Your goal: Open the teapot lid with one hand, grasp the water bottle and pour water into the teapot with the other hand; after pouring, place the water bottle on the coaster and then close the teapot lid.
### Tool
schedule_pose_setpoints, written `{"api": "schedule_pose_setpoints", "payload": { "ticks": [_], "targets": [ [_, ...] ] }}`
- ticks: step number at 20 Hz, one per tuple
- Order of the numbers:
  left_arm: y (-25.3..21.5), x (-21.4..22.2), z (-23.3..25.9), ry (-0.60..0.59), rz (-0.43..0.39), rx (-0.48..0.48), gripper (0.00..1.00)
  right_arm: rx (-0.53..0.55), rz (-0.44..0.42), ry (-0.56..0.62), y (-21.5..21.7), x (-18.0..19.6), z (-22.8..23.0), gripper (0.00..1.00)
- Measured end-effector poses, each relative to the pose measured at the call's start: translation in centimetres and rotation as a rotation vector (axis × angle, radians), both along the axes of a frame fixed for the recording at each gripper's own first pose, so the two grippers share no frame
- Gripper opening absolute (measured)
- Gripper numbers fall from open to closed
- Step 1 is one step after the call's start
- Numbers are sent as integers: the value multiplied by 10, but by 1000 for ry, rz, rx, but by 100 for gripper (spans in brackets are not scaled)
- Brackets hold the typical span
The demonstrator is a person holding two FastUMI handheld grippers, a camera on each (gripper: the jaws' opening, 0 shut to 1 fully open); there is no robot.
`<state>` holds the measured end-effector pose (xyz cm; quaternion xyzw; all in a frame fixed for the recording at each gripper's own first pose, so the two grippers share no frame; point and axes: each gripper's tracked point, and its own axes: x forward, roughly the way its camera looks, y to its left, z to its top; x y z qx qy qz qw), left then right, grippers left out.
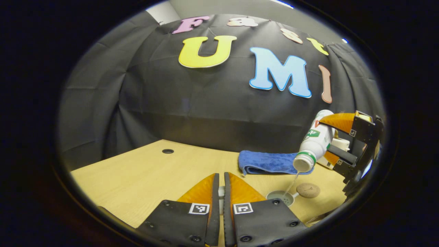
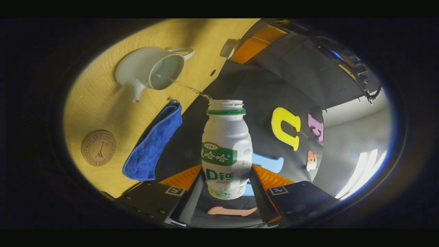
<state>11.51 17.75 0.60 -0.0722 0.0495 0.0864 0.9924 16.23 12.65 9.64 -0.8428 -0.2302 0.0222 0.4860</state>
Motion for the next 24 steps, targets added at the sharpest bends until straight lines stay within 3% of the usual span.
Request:
{"api": "schedule_pose_setpoints", "payload": {
  "ticks": [6,9,19,21,24],
  "targets": [
    [1,2,0,9,2,5,12,-1,17,-6,5,-3,3,72],
    [1,1,-2,8,3,4,12,80,11,59,1,-1,-3,73],
    [-4,1,1,-4,-15,-14,12,701,-102,396,-29,-4,-53,73],
    [-6,2,2,-7,-24,-21,8,840,-125,465,-34,-7,-64,73],
    [-11,3,2,-13,-39,-30,11,1084,-164,563,-45,-13,-77,73]
  ]
}}
